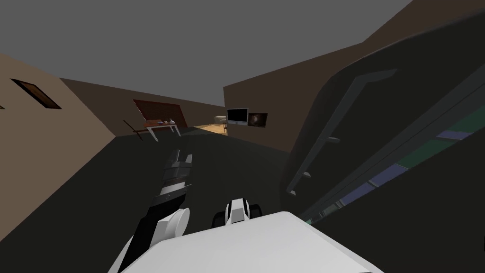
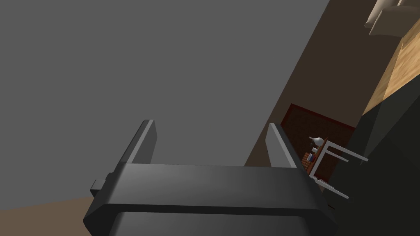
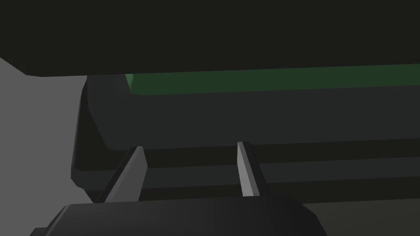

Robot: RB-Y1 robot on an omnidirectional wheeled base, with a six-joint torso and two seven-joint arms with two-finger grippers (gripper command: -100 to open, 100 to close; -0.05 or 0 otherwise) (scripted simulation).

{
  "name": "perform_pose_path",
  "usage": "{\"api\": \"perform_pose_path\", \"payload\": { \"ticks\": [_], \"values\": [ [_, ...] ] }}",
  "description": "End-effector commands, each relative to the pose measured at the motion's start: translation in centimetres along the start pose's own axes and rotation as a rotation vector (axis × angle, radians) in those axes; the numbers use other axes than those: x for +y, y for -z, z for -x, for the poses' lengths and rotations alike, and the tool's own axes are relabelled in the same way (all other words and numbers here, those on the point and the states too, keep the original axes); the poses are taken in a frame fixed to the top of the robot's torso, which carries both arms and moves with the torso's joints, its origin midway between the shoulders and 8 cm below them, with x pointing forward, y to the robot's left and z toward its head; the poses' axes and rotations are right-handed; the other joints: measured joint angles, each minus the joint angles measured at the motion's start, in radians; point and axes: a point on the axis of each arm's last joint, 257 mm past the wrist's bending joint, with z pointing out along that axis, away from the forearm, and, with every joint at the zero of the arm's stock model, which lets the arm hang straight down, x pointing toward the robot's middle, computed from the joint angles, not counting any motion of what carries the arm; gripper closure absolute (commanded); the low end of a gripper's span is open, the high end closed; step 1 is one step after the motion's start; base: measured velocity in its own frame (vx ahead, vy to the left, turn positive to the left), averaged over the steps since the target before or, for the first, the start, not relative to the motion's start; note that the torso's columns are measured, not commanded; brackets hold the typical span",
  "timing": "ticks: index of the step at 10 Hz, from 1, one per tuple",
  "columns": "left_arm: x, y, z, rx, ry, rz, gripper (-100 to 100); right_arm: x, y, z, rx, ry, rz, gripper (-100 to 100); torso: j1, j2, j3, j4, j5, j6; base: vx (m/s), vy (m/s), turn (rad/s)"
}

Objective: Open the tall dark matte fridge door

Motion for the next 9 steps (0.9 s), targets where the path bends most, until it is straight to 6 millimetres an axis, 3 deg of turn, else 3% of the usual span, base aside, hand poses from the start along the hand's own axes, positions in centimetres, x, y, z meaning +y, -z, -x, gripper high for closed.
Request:
{"api": "perform_pose_path", "payload": {
  "ticks": [1, 2, 4, 7, 9],
  "values": [
    [0.0, 0.0, 0.0, 0.0, 0.0, 0.0, 0, -0.5, 0.7, -1.6, 0.041, -0.005, -0.014, 100, -0.005, 0.005, 0.005, 0.001, -0.008, 0.002, 0.088, 0.143, -0.017],
    [0.0, 0.0, 0.0, 0.0, 0.0, 0.0, 0, -0.5, 0.7, -1.6, 0.041, -0.005, -0.014, 100, 0.001, 0.006, 0.007, 0.003, -0.006, 0.004, 0.169, 0.159, -0.031],
    [0.0, 0.0, 0.0, 0.0, 0.0, 0.0, 0, -0.2, 1.6, -4.4, 0.114, -0.011, -0.01, 100, 0.002, 0.003, 0.004, 0.001, -0.003, 0.002, 0.243, 0.159, -0.01],
    [0.0, 0.0, 0.0, 0.0, 0.0, 0.0, 0, -0.1, 2.2, -5.8, 0.15, -0.013, -0.008, 100, -0.002, 0.003, 0.002, 0.0, -0.003, -0.001, 0.201, 0.174, -0.006],
    [0.0, 0.0, 0.0, 0.0, 0.0, 0.0, 0, 0.0, 3.5, -8.5, 0.222, -0.016, -0.006, 100, -0.001, 0.004, 0.005, 0.002, -0.004, 0.002, 0.258, 0.199, 0.008]
  ]
}}
